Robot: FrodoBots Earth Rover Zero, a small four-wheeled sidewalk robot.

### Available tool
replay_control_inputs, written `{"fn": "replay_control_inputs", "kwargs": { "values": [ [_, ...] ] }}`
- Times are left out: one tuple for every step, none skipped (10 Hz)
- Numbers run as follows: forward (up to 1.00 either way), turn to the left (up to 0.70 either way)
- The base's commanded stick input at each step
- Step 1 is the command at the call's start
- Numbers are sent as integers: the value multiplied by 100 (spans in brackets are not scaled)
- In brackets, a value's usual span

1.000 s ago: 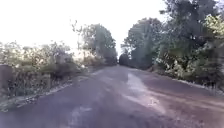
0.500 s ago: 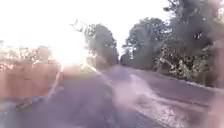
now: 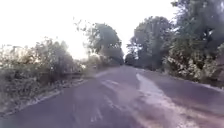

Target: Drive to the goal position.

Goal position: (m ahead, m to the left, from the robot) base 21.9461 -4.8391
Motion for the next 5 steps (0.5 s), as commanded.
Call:
{"fn": "replay_control_inputs", "kwargs": {
  "values": [
    [100, 0],
    [100, 0],
    [100, 0],
    [100, 0],
    [100, 0]
  ]
}}
